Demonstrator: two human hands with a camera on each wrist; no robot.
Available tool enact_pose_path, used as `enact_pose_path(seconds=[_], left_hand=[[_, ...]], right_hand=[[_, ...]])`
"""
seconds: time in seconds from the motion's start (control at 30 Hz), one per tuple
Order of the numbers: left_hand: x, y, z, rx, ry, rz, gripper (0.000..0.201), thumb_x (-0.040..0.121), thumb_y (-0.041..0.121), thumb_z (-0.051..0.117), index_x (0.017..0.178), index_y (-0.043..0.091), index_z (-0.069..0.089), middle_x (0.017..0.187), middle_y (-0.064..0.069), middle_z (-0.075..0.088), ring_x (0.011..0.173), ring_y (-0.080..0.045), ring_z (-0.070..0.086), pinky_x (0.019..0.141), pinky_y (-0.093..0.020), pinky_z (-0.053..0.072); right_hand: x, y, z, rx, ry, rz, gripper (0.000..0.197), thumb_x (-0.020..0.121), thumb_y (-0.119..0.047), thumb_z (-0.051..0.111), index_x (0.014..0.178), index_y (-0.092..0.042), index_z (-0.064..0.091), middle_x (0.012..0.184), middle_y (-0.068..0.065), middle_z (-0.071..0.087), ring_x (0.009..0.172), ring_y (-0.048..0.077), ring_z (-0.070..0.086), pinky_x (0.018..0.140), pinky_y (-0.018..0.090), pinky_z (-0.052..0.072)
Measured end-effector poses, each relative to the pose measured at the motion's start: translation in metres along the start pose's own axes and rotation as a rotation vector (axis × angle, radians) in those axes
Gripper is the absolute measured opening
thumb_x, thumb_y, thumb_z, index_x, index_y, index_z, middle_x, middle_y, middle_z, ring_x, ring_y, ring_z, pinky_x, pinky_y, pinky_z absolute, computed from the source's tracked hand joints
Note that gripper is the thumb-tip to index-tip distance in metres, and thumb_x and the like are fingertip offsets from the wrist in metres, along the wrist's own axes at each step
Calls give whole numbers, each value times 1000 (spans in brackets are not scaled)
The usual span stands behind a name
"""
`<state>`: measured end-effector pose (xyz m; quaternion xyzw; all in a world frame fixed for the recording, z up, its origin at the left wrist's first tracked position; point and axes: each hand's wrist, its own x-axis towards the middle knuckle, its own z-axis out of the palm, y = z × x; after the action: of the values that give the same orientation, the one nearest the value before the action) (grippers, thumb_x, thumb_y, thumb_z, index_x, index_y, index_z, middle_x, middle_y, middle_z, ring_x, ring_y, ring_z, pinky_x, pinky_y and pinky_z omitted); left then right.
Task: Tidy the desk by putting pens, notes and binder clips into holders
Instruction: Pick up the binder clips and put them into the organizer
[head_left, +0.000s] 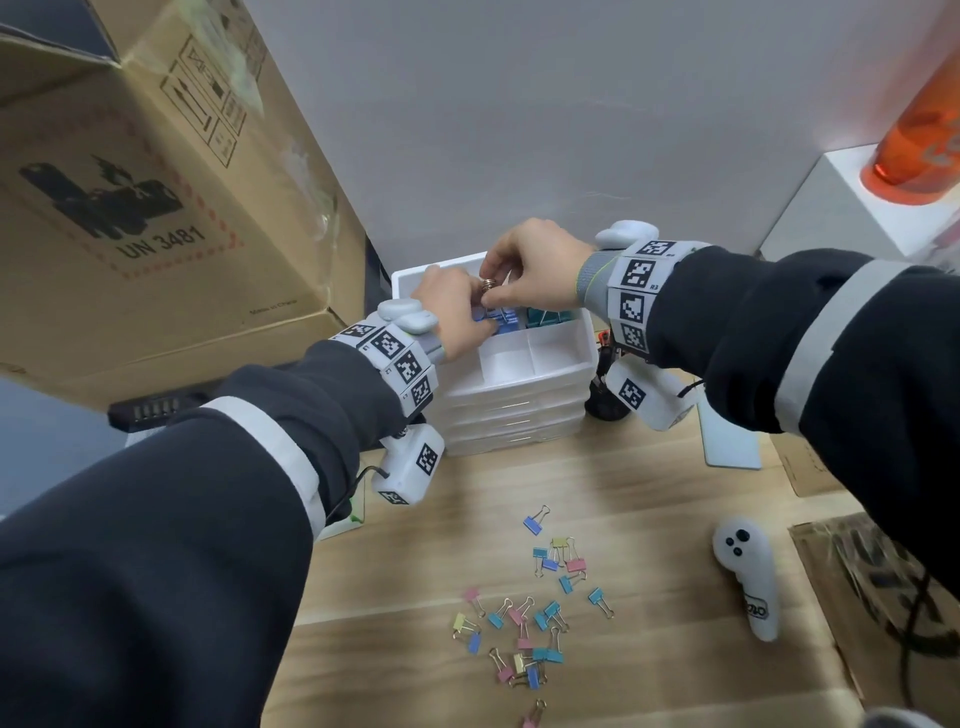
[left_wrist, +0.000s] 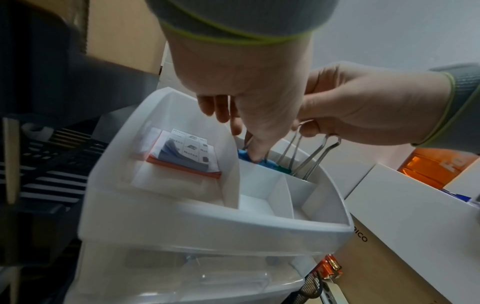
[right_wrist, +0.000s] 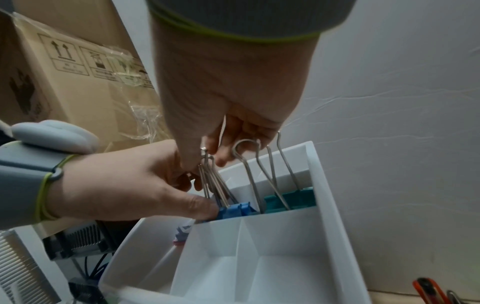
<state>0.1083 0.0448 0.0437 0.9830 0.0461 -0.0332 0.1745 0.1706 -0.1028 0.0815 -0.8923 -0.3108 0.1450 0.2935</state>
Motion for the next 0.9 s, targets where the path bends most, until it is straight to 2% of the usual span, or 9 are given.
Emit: enact_pose_path(seconds=[0.1, 0.17, 0.23, 0.3, 0.37, 0.43, 0.57, 0.73, 0.9], left_hand=[[3, 0, 3, 39, 34, -16, 7, 75, 34, 71, 79, 28, 70, 90, 1, 52, 89, -21, 44, 73, -31, 42], [5, 1, 2, 23, 26, -17, 7, 72, 33, 71, 74, 30, 66, 88, 1, 53, 85, -22, 50, 67, -29, 38], [6, 1, 2, 4, 13, 3, 9, 69, 34, 70, 70, 30, 62, 83, 1, 54, 81, -24, 56, 62, -27, 35], [6, 0, 3, -37, 32, 10, 12, 67, 31, 70, 76, 26, 63, 82, 0, 57, 81, -25, 59, 61, -29, 40], [4, 0, 7, -54, 76, 13, 27, 71, 27, 73, 94, 19, 62, 93, -2, 60, 86, -24, 57, 71, -35, 47], [3, -1, 9, -56, 106, 11, 35, 73, 27, 74, 103, 16, 58, 98, -1, 59, 89, -22, 54, 74, -35, 45], [2, -2, 10, -52, 109, -20, 34, 75, 28, 74, 101, 17, 54, 97, 1, 54, 86, -21, 51, 72, -33, 41], [-4, -8, 10, -69, 103, -36, 35, 77, 29, 74, 103, 15, 55, 94, 0, 54, 83, -21, 50, 68, -32, 37], [-16, -13, 8, -130, 97, -39, 27, 80, 25, 73, 100, 12, 58, 82, 0, 57, 76, -19, 51, 66, -30, 38]], right_hand=[[-1, 6, -8, 77, 98, -30, 35, 76, -35, 80, 107, -23, 71, 93, -11, 68, 66, -3, 52, 71, 22, 44], [-5, 13, -17, 1, 119, -63, 53, 71, -42, 84, 119, -25, 66, 105, -9, 60, 74, -3, 49, 78, 22, 39], [-9, 23, -24, -127, 67, -58, 78, 63, -49, 88, 131, -25, 58, 116, -4, 50, 92, 5, 48, 86, 26, 40], [-13, 33, -26, -188, -12, 8, 91, 58, -53, 91, 135, -24, 53, 121, -2, 48, 104, 13, 48, 90, 30, 42], [-17, 40, -24, -162, -67, 66, 80, 62, -49, 90, 130, -22, 58, 119, -4, 55, 93, 11, 54, 83, 27, 43], [-19, 44, -19, -106, -49, 69, 55, 71, -42, 87, 118, -20, 66, 109, -6, 63, 78, 5, 56, 77, 26, 46], [-13, 45, -9, 10, 114, 136, 21, 82, -26, 79, 99, -17, 74, 88, -4, 70, 78, 12, 63, 86, 33, 56], [-5, 40, -1, 31, 197, 187, 26, 84, -23, 76, 109, -17, 72, 95, -1, 70, 86, 15, 62, 80, 24, 49], [-8, 36, 3, 6, 155, 142, 32, 82, -22, 76, 114, -18, 70, 106, 0, 72, 87, 16, 61, 90, 34, 54]])
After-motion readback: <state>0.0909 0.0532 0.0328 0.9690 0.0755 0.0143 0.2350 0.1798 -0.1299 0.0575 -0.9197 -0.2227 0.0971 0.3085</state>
